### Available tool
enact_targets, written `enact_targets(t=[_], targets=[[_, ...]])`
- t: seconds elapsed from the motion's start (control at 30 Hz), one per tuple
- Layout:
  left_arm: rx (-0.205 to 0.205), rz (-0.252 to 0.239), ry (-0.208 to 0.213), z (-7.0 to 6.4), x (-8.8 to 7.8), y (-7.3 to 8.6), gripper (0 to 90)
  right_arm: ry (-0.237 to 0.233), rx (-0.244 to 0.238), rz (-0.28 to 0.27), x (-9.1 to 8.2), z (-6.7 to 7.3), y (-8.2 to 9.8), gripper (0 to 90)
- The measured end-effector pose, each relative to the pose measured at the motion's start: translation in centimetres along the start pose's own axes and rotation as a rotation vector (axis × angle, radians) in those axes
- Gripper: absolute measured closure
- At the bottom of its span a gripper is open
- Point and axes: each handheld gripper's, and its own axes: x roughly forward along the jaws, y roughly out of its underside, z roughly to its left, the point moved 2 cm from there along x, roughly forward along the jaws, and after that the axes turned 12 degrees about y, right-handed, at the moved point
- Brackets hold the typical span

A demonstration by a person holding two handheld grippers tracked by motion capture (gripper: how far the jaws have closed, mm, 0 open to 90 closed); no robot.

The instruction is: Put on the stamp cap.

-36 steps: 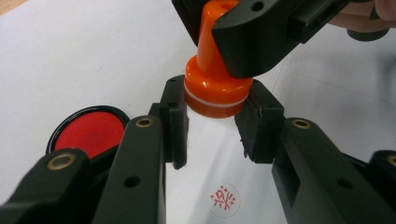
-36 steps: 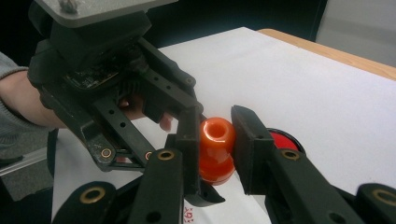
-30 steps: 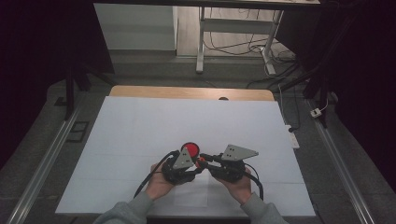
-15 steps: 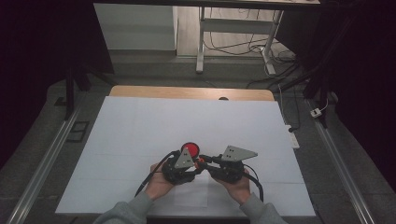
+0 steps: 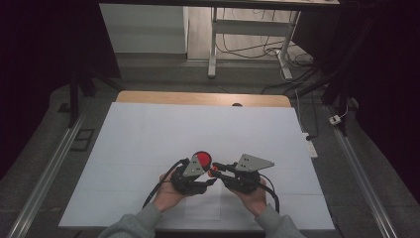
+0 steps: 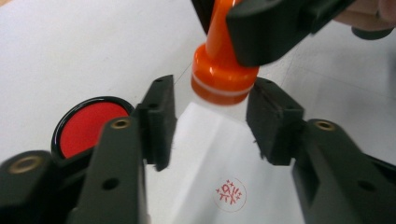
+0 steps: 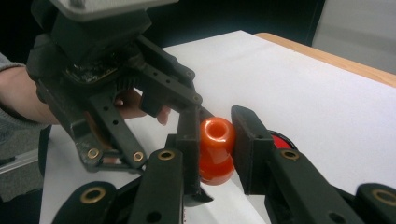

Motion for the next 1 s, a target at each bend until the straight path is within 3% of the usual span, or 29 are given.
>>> enact_targets(t=[0.3, 0.57, 1.0], targets=[[-0.012, 0.010, 0.000, 0.1, -0.6, 0.5, 38.5, -0.001, 0.007, -0.005, -0.1, -0.1, 0.0, 72.5], [-0.027, 0.015, 0.005, -0.4, -3.1, 1.9, 35.0, -0.003, 0.008, -0.010, -0.2, -0.1, -0.1, 72.5], [-0.110, 0.008, -0.059, 0.6, -9.2, 5.4, 30.3, 0.006, -0.004, -0.006, -0.4, -0.6, -0.3, 72.5]])
